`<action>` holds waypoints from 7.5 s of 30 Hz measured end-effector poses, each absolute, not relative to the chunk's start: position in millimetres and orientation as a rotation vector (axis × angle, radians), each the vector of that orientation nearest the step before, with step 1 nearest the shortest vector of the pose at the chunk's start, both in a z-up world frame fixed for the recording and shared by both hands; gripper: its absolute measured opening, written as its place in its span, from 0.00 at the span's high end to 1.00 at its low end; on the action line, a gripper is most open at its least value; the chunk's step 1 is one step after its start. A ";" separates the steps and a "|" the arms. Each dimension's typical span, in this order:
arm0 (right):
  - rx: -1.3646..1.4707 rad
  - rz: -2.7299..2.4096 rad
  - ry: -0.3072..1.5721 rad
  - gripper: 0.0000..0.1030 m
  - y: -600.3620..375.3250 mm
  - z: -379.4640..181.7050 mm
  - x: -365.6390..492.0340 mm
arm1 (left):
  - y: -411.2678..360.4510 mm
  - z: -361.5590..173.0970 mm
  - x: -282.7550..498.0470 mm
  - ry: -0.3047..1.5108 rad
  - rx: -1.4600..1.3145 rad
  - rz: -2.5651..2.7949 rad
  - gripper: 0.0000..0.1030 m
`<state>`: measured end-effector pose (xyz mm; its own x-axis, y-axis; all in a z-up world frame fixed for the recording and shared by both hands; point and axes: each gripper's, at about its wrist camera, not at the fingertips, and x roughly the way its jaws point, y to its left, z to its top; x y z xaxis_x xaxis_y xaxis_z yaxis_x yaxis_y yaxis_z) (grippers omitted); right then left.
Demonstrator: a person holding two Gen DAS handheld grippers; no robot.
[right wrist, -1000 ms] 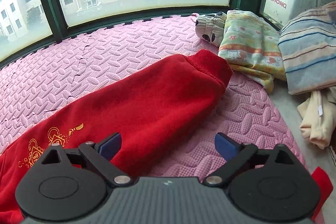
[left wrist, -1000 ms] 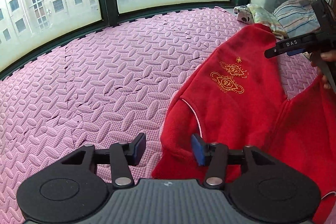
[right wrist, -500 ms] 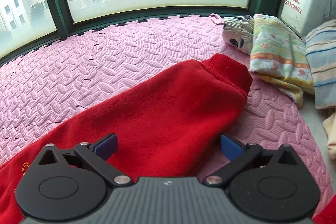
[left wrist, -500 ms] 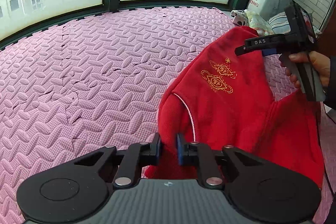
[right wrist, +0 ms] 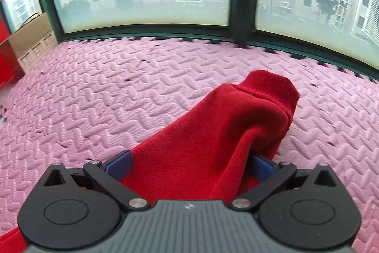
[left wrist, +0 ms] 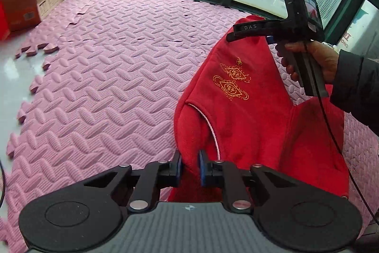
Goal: Fold clothes
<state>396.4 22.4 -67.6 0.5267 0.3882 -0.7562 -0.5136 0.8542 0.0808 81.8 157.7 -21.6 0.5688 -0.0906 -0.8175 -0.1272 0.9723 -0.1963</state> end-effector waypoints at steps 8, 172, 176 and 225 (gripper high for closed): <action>-0.200 0.673 0.815 0.00 52.2 -26.0 356.6 | 180.1 -11.6 41.6 0.982 -0.288 0.094 0.76; 0.118 0.161 0.940 0.27 -239.6 -52.5 355.0 | -51.7 -28.5 38.7 0.900 0.147 -0.566 0.87; 0.140 0.148 0.949 0.43 -236.2 -60.0 368.4 | -44.5 -20.9 40.7 0.887 0.109 -0.582 0.89; 0.079 0.593 0.874 0.68 64.6 -11.2 410.2 | 193.8 -24.9 -3.4 0.784 -0.790 -0.132 0.91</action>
<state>410.2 64.6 -11.2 0.4924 0.5194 -0.6984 -0.4564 0.8373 0.3010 -3.4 193.8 -24.9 0.7155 -0.3850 -0.5830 -0.1722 0.7115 -0.6813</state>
